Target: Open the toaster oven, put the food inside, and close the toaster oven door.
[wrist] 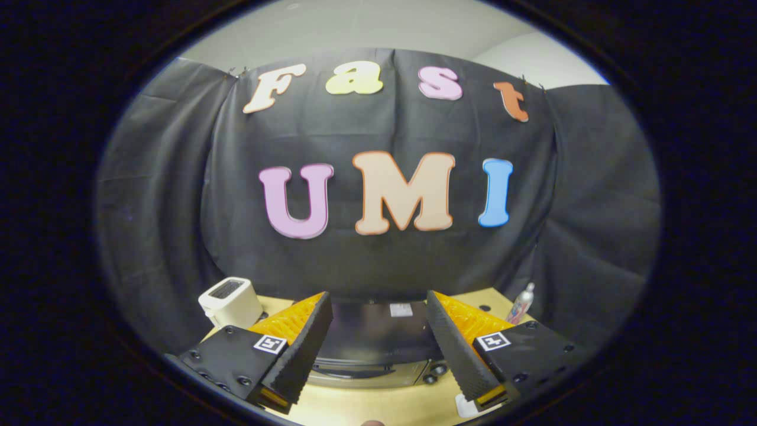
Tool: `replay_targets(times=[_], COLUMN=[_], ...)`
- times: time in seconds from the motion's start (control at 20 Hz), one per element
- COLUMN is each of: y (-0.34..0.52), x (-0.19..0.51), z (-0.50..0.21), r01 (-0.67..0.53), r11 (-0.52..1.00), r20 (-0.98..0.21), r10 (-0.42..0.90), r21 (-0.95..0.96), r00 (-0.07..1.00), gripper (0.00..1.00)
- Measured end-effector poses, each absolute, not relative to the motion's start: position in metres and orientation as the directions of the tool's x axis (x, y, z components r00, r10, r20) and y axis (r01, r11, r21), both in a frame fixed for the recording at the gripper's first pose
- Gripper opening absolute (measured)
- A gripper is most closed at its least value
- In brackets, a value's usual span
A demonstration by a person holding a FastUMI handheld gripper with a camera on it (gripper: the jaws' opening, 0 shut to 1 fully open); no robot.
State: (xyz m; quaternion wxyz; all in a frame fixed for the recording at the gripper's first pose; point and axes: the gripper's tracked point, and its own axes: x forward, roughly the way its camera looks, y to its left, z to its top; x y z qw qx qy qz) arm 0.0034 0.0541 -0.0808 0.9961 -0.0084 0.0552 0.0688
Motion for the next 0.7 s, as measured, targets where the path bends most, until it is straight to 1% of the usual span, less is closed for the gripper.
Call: replay_targets(times=[0.1,0.3,0.5,0.7], y=[0.051,0.043,0.031,0.033], x=[0.004,-0.001,-0.006,-0.012], z=[-0.043,-0.008,-0.002,-0.002], r01=[-0.136,-0.138,-0.121,-0.132], r11=[0.991,0.990,0.988,0.987], r20=[-0.053,-0.015,-0.019,-0.031], r10=[0.135,0.137,0.120,0.130], r21=[-0.011,-0.040,-0.095,-0.091], r00=[0.989,0.990,0.993,0.991], gripper=[1.00,1.00,1.00,1.00])
